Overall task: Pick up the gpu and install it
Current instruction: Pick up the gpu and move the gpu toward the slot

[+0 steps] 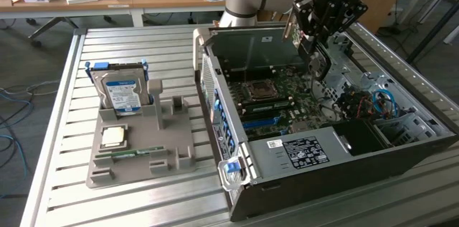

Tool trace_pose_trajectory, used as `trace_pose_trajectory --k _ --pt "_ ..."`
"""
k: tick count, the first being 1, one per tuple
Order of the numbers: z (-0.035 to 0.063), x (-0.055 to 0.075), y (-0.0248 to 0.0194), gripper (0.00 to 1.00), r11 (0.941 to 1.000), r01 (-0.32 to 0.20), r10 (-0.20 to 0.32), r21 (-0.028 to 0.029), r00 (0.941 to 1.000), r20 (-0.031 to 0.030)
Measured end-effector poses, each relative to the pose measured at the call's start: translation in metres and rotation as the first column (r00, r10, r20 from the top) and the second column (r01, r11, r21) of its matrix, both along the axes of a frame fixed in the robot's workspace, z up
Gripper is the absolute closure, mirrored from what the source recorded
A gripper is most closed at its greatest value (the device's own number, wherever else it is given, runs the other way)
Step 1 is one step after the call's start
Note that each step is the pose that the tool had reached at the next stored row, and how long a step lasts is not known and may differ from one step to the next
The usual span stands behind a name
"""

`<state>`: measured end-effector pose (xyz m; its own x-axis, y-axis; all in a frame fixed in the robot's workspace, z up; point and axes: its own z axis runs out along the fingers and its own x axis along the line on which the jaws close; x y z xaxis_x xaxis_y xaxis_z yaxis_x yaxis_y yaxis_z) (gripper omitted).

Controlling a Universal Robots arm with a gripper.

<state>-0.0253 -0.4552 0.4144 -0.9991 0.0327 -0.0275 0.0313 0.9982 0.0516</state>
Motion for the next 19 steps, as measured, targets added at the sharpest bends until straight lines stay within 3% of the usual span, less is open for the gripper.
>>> trace_pose_trajectory --k 10,19 --pt "-0.0098 0.0 0.0 0.74 1.0 0.0 0.0 0.0014 1.0 0.0" --pt "-0.0109 0.006 0.0 0.74 1.0 0.0 0.0 0.0037 1.0 0.0001"
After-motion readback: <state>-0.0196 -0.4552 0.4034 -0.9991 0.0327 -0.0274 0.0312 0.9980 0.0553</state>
